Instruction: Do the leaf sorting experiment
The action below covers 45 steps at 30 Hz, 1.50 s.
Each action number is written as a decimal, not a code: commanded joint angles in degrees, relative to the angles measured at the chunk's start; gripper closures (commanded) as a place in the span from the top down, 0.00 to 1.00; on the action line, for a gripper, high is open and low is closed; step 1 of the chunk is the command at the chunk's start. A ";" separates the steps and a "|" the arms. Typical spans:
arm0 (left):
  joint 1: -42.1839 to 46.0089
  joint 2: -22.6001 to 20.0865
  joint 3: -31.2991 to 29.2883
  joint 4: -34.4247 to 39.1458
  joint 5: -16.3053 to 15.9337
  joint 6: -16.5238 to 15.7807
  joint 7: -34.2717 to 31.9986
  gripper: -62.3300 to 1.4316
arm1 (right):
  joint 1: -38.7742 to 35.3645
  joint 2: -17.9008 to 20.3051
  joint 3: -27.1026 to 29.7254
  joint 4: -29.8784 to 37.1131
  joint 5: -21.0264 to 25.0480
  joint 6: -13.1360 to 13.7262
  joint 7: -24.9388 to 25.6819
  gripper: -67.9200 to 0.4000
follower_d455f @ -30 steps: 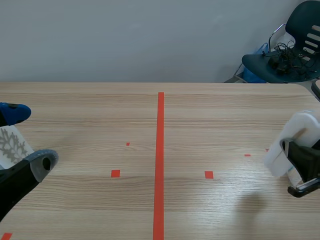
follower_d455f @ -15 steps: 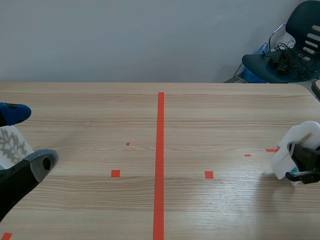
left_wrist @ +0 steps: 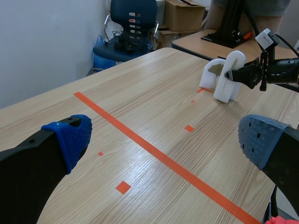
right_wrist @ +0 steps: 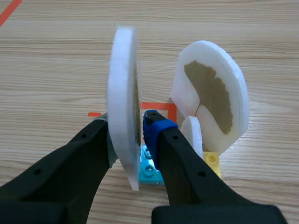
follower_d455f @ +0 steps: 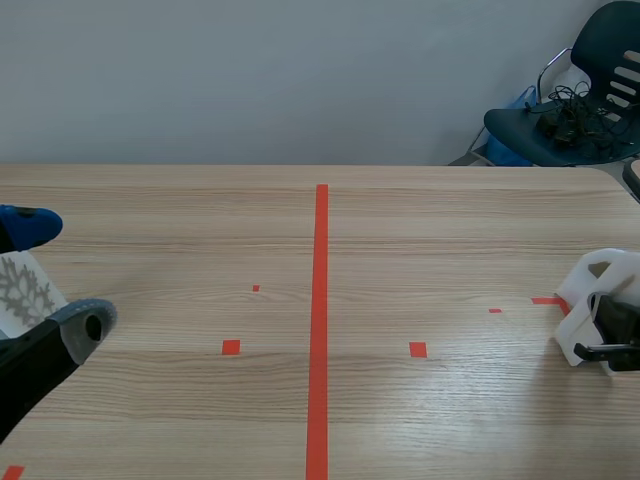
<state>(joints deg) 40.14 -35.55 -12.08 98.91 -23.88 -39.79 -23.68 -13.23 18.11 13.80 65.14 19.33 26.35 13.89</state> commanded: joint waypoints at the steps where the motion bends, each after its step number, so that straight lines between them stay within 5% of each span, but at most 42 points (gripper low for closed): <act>1: -0.17 0.46 -0.26 1.29 -0.81 -0.09 -0.92 1.00 | 0.22 0.81 0.13 1.42 0.37 0.17 1.05 0.20; 11: -0.17 0.46 -0.26 1.29 -0.81 -0.09 -0.92 1.00 | 0.22 2.69 2.58 4.39 0.44 0.33 3.58 0.27; 14: -0.17 0.46 -0.26 1.29 -0.81 -0.09 -0.92 1.00 | 0.09 2.71 4.59 8.02 0.46 2.34 2.21 0.37; 20: -0.20 0.44 -0.26 1.29 -0.81 -0.09 -0.92 1.00 | -1.40 2.71 7.54 21.40 1.16 3.69 -1.90 0.59; 25: -0.20 0.44 -0.24 1.29 -0.81 -0.09 -0.92 1.00 | -4.68 3.41 8.33 37.38 4.96 4.11 -10.91 0.73; 31: -0.20 0.44 -0.24 1.29 -0.83 -0.09 -0.94 1.00 | -10.29 3.50 6.62 47.12 7.80 9.44 -18.71 0.99; 38: -0.20 0.44 -0.24 1.29 -0.81 -0.09 -0.92 1.00 | -16.11 3.48 -2.01 47.84 13.00 12.74 -21.57 1.00; 45: -0.17 0.42 -0.24 1.29 -0.81 -0.09 -0.74 1.00 | -16.61 3.45 -7.91 49.66 12.98 9.31 -27.04 1.00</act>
<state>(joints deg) 40.14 -35.55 -12.08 98.91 -23.88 -39.79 -23.66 -30.68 21.12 5.61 113.91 31.97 36.07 -13.69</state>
